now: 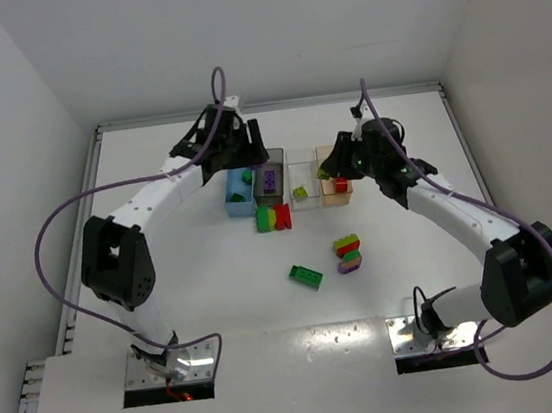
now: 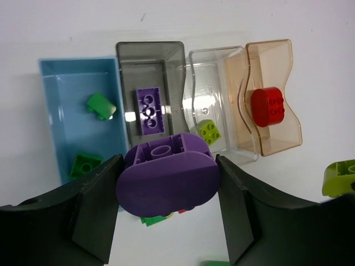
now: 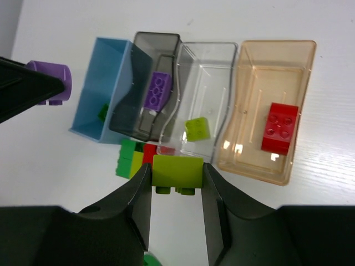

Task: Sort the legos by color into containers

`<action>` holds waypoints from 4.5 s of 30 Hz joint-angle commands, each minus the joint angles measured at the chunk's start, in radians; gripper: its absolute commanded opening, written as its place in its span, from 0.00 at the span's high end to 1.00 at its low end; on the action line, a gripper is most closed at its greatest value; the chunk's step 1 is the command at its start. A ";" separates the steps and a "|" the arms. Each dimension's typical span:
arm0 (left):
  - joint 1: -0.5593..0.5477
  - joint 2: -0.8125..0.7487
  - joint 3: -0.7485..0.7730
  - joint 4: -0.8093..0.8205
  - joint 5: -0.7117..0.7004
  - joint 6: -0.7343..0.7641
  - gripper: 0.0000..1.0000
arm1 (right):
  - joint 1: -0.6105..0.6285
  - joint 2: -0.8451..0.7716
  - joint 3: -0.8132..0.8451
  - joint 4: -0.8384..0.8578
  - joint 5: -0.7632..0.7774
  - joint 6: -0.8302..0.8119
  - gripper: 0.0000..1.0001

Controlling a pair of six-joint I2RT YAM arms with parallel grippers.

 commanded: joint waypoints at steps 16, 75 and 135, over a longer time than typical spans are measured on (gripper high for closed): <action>-0.100 0.238 0.150 -0.009 -0.135 0.074 0.69 | -0.108 0.067 0.052 0.004 -0.070 -0.041 1.00; 0.028 -0.498 -0.230 -0.055 0.293 0.477 0.00 | -0.001 0.456 0.431 0.102 -0.178 -0.158 0.38; -0.580 0.007 -0.296 -0.141 0.478 1.353 0.38 | -0.469 -0.273 -0.192 -0.352 -0.383 -0.560 0.39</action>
